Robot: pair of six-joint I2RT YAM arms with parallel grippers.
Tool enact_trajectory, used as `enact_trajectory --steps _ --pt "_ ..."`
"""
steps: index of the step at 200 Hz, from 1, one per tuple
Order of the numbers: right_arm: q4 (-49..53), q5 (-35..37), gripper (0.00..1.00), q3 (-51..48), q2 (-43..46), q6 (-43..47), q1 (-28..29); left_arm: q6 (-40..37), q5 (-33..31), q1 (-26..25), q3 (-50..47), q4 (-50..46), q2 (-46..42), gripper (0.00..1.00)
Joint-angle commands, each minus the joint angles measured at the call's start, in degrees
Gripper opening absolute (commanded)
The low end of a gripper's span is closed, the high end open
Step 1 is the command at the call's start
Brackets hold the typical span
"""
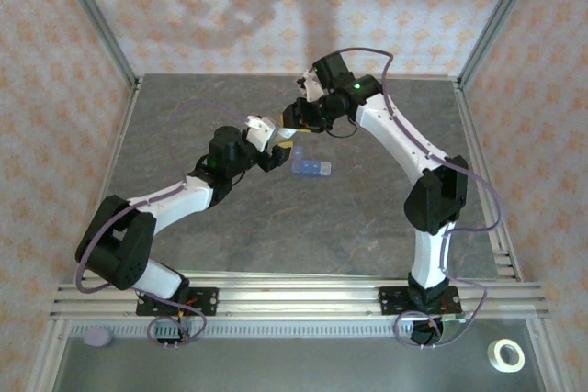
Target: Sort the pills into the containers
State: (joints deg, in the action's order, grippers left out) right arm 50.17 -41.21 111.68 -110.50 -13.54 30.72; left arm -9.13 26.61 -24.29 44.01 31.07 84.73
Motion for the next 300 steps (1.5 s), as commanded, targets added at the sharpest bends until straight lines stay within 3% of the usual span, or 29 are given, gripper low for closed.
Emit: enact_trajectory --steps 1,117,171,246,300 --pt "-0.7 -1.9 0.35 0.6 0.8 -0.8 0.2 -1.1 1.8 -0.3 2.0 -0.6 1.0 0.63" --pt "-1.3 -2.5 0.35 -0.9 0.6 -0.7 0.7 0.6 1.6 -0.3 3.5 0.4 2.0 0.62" --pt "-1.3 -2.5 0.35 -1.3 0.6 -0.5 0.7 1.4 1.9 -0.4 3.9 0.1 2.4 0.49" --pt "-1.6 -2.7 0.35 -2.1 0.7 -0.5 0.7 1.9 1.5 -0.6 4.1 0.4 2.1 0.60" --pt "-1.9 -2.8 0.35 -2.4 1.1 -0.6 0.7 2.2 1.8 -0.7 4.2 0.2 2.5 0.51"
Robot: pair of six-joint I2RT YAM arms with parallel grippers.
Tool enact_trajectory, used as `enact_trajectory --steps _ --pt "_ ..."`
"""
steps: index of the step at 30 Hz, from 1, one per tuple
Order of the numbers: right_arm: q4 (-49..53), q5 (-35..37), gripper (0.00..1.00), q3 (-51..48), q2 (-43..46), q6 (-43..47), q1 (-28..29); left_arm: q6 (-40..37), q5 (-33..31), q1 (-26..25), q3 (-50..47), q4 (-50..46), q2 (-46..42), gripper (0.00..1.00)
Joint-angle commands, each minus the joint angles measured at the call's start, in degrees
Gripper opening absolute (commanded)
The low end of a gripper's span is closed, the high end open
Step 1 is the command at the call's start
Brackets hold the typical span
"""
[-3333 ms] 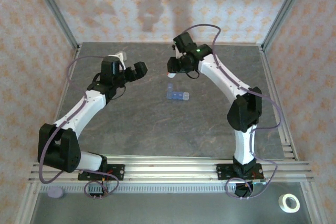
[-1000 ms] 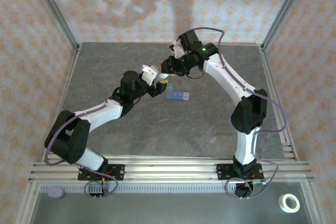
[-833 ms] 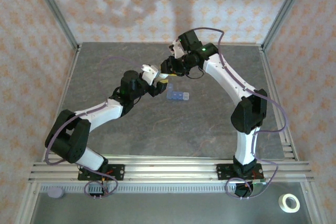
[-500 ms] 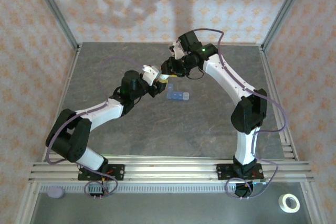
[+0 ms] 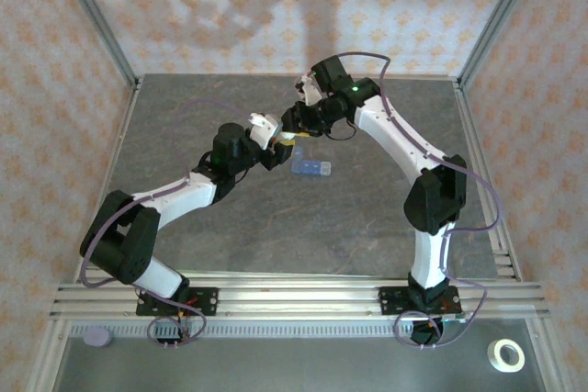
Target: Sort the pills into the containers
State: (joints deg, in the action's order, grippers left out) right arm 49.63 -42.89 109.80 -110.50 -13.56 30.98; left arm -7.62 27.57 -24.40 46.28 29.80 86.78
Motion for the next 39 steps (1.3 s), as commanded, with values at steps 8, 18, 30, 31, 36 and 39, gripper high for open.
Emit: enact_trajectory --steps 8,18,30,31,36,39 --pt "-1.6 -0.6 0.35 -0.1 1.0 -1.1 0.4 0.6 1.0 -0.6 1.4 0.7 0.1 0.52" --pt "-2.4 -1.1 0.35 0.4 0.8 -2.4 0.3 0.6 1.5 -0.6 2.0 -1.0 -0.1 0.25" --pt "-8.4 -2.2 0.72 -3.2 5.2 -9.0 -4.4 2.8 -0.3 -0.6 2.1 -0.6 -2.2 0.00" --pt "-10.2 -2.8 0.74 -4.9 6.7 -10.3 -5.4 2.8 -0.4 -0.6 2.0 -0.6 -2.5 0.00" --pt "-12.7 -0.6 0.78 -10.8 11.7 -13.0 -8.1 2.8 0.9 -0.3 3.2 -3.2 -3.0 0.00" --pt "-13.8 0.4 0.78 -12.3 12.4 -14.9 -8.2 2.8 1.5 -0.2 5.1 -6.4 -2.8 0.00"
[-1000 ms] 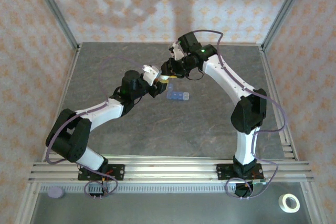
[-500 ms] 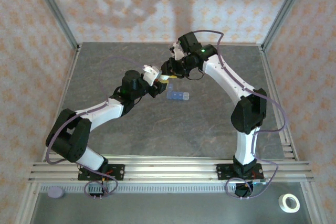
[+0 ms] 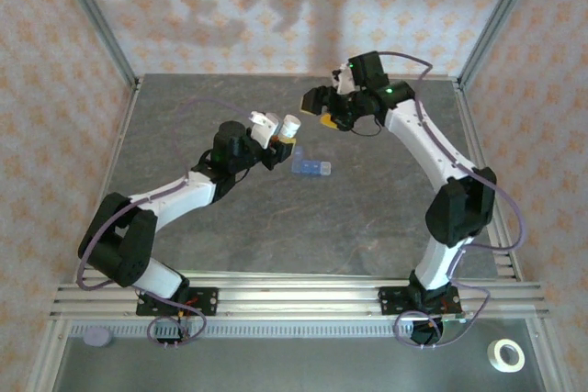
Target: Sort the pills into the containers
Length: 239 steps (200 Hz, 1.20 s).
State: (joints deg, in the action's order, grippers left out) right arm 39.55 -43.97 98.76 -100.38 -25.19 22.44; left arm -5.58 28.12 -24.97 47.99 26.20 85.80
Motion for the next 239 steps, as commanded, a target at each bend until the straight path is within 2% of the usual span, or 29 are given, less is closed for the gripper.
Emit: enact_trajectory --steps 1,85,151,215,239 --pt "-4.7 2.0 0.78 -2.0 2.7 -4.4 0.5 0.3 1.5 0.3 3.7 -3.8 -1.9 0.00" --pt "-7.9 1.9 0.78 -3.8 4.3 -5.8 1.9 -0.3 1.7 0.3 4.2 -5.8 -2.2 0.00" --pt "-6.8 1.8 0.76 -0.5 0.6 -4.9 5.0 0.2 2.9 0.3 4.7 -5.7 -1.5 0.00" --pt "-6.0 1.6 0.65 -0.2 -0.4 -3.8 6.3 0.5 3.0 0.3 5.3 -6.1 -1.2 0.00" --pt "-6.2 1.2 0.57 -0.7 -0.4 -3.6 6.4 0.8 2.9 0.3 5.5 -5.8 -1.1 0.00"
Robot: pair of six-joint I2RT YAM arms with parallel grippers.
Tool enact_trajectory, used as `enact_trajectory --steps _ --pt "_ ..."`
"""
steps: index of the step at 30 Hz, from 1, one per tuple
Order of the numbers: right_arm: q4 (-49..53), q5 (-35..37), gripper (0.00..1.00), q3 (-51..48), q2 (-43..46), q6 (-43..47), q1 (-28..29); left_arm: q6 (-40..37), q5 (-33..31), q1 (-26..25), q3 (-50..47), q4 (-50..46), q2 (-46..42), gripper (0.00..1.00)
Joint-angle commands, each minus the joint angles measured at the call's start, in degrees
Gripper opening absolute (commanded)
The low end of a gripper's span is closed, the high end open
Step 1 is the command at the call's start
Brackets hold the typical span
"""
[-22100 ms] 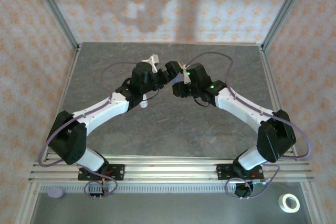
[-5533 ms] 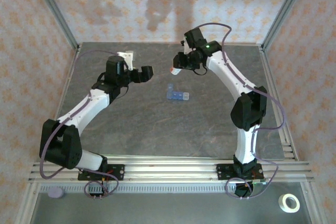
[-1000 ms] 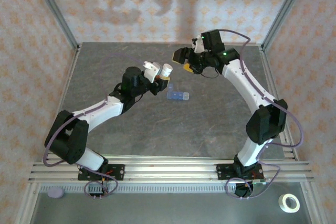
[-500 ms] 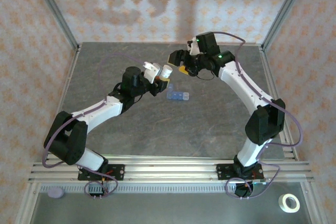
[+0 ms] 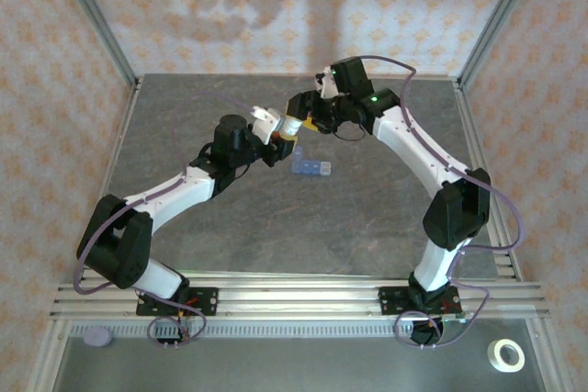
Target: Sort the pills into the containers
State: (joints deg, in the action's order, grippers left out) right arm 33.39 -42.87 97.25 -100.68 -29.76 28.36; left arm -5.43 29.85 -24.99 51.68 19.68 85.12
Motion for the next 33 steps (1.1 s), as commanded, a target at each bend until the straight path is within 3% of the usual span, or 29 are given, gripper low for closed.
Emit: enact_trajectory --steps 1,11,19,21,24,28,33 --pt "0.0 0.1 0.57 0.8 -0.1 0.9 0.5 0.6 1.1 0.4 1.8 0.7 -0.4 0.00" --pt "3.4 -3.8 0.44 1.8 -2.1 7.7 0.5 0.9 1.3 0.3 2.7 0.0 -0.2 0.00" --pt "10.7 -5.6 0.44 3.8 -2.1 30.2 0.0 1.0 3.7 0.4 3.3 -1.9 -0.9 0.00" --pt "11.2 -7.6 0.44 3.9 -2.3 31.8 -0.8 1.1 4.1 0.4 3.2 -2.0 -1.1 0.00" --pt "8.8 -9.9 0.53 2.8 -1.7 29.3 -1.9 1.4 4.1 0.4 3.1 -2.0 -1.2 0.00" --pt "-2.6 -10.0 0.72 -4.2 4.1 16.7 -4.6 1.0 3.4 0.4 2.9 -2.0 -1.2 0.00" --pt "-6.6 -1.6 0.76 -8.8 8.8 3.9 -6.7 -0.9 2.8 0.4 3.3 -3.8 -1.3 0.00"
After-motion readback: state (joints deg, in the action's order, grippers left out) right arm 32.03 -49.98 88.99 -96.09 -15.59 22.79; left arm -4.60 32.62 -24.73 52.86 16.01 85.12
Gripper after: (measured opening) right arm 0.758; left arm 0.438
